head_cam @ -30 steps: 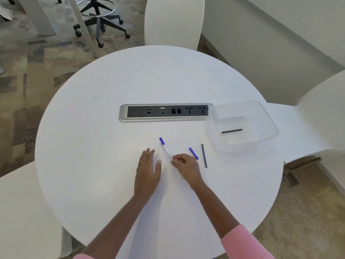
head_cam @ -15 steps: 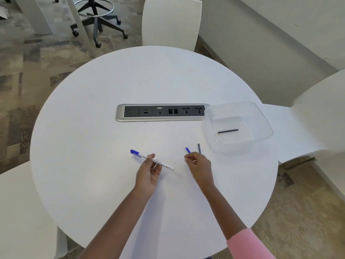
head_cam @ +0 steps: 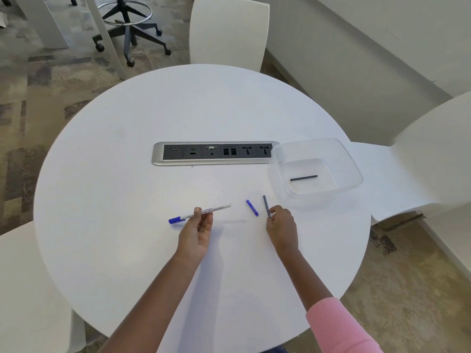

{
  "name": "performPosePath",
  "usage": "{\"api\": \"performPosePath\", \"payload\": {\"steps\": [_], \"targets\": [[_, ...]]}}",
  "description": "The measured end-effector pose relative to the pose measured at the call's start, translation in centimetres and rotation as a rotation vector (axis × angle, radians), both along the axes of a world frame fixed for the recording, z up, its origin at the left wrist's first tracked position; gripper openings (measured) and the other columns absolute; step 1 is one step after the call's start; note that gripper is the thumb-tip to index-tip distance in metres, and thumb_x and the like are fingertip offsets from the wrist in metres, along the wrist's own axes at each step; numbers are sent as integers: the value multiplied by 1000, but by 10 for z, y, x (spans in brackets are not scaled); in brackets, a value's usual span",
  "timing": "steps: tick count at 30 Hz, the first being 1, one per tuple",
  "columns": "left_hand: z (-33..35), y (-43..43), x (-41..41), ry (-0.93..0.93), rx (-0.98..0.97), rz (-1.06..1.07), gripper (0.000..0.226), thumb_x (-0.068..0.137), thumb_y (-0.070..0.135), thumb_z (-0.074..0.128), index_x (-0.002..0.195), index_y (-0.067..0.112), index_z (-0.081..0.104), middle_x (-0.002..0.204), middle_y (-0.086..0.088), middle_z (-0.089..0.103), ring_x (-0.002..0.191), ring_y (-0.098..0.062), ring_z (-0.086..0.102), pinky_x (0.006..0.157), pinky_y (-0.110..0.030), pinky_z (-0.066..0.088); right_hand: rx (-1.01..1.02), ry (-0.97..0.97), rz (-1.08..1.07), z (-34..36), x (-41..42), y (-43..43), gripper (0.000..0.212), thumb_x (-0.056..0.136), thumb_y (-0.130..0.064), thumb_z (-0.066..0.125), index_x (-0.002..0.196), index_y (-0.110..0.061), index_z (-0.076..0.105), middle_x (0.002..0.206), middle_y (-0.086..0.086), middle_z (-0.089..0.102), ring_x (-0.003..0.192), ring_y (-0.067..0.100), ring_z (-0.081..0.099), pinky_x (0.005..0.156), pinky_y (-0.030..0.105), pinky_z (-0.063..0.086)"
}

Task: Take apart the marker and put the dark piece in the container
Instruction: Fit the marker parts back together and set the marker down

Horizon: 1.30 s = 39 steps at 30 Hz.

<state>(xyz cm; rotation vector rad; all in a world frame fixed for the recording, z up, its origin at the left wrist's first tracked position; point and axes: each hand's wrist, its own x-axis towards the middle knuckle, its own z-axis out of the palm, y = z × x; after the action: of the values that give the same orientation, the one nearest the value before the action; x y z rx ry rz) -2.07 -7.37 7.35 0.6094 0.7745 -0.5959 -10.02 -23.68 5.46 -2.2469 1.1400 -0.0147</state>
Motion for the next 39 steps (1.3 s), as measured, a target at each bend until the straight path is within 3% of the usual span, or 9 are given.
{"api": "performPosePath", "payload": {"steps": [3,7,11,17,22,30,34,36,39], "targets": [[5,0,-2,-5,16,-9,15,91,10,56,76,5,58,50,-2,65,47,-9,66,55,-20,57,60,2,-25,3,-1,-3,30,81,-2,47,110,-1,55,106,19,61,101,33,55,81,35,43],[10,0,-5,11,24,-31,17,89,14,59,76,4,59,49,-2,64,45,-9,64,55,-20,56,273,-172,-86,21,0,-2,20,78,-2,52,95,0,63,80,8,61,78,23,57,69,30,47],[12,-4,-9,12,23,-46,15,88,16,60,77,6,60,50,-2,64,45,-9,64,54,-19,57,565,-434,-75,51,7,9,14,82,0,51,86,-6,62,72,3,60,64,10,59,58,10,53],[18,-13,-17,14,-7,-34,15,89,16,60,78,6,60,50,-3,65,45,-9,64,54,-20,56,774,-662,14,80,18,27,19,88,-1,50,79,-16,59,74,6,62,57,3,64,57,13,52],[24,-18,-22,29,-32,-20,16,88,17,60,78,4,60,50,-4,65,44,-10,64,53,-21,56,785,-731,13,83,16,33,17,89,-3,51,82,-17,60,85,9,62,62,5,65,63,16,56],[27,-21,-28,45,-53,-15,14,88,16,60,80,4,61,52,-6,66,46,-11,65,51,-22,57,802,-756,-4,85,12,29,14,90,-4,51,85,-14,59,80,2,62,60,5,65,59,14,53],[29,-24,-31,42,-65,-15,16,88,15,59,78,3,59,51,-6,66,45,-11,65,49,-22,57,705,-706,67,83,11,30,18,88,-5,53,82,-21,60,81,1,63,62,6,64,63,17,55],[29,-25,-32,39,-70,-15,16,89,15,58,79,2,59,51,-6,66,45,-11,65,48,-21,56,609,-655,129,80,10,31,20,88,-8,55,81,-26,60,81,0,64,65,11,64,70,26,57],[29,-26,-33,30,-73,-18,16,90,15,58,79,3,59,51,-5,66,46,-11,66,47,-21,56,489,-601,211,81,7,31,15,87,-11,56,91,-25,59,83,-8,63,68,9,62,75,33,55]]}}
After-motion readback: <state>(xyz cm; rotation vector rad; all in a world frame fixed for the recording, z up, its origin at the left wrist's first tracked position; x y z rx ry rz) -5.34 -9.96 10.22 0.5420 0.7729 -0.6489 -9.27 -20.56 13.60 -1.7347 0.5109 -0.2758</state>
